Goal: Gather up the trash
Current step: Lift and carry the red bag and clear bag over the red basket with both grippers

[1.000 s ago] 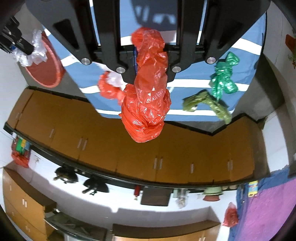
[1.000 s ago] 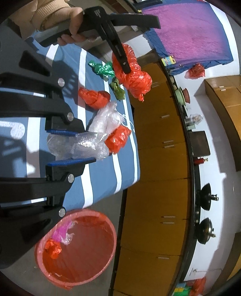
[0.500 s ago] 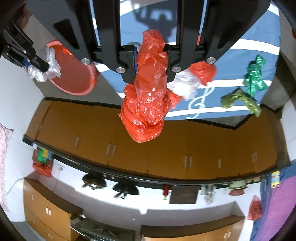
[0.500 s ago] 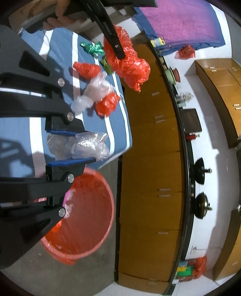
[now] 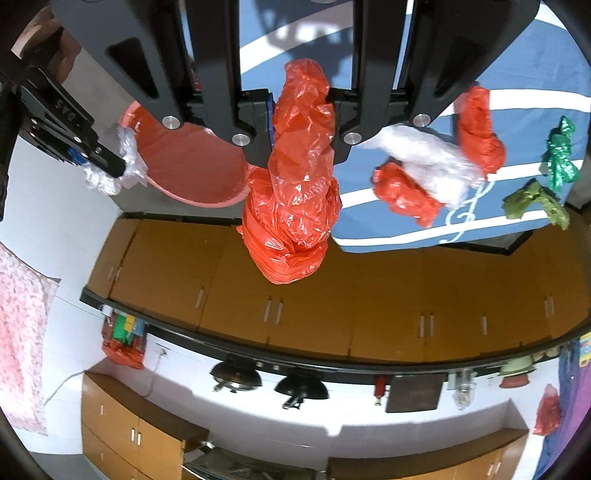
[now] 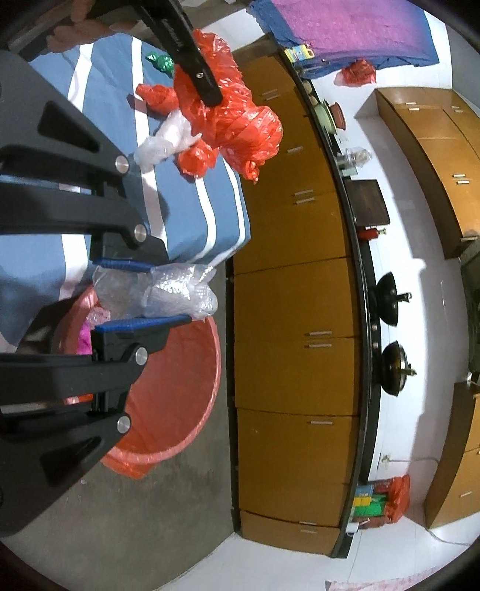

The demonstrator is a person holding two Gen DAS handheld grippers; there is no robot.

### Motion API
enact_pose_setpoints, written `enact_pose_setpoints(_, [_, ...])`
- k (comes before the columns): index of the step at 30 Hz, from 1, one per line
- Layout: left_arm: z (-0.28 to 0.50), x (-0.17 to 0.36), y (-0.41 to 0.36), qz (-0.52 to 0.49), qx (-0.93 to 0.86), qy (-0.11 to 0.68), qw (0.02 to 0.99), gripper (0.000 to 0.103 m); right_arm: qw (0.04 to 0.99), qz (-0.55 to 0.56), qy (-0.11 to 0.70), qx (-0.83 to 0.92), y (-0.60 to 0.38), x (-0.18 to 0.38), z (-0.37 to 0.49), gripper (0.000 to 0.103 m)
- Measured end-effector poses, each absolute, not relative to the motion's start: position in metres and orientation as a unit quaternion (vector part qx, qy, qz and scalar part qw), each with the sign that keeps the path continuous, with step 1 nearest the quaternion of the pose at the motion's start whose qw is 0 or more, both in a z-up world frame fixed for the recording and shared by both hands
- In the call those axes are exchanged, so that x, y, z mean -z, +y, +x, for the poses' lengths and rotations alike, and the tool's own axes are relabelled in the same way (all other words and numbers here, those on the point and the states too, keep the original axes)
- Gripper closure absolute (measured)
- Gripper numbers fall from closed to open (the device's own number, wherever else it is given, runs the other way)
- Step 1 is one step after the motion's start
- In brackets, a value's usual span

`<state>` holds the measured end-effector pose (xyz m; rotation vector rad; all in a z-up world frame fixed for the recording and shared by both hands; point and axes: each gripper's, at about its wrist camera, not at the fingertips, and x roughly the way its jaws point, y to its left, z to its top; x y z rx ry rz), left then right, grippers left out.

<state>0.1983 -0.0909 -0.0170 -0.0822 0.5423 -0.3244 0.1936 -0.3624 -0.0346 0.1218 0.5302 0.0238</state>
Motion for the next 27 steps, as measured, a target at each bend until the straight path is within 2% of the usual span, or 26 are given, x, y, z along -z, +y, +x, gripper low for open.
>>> enact_pose_setpoints(27, [0.213,0.052,-0.189,-0.021,0.230,0.306,0.924,0.087,0.956,0.085,0.275,0.057,-0.437,0.060,0.216,0.081])
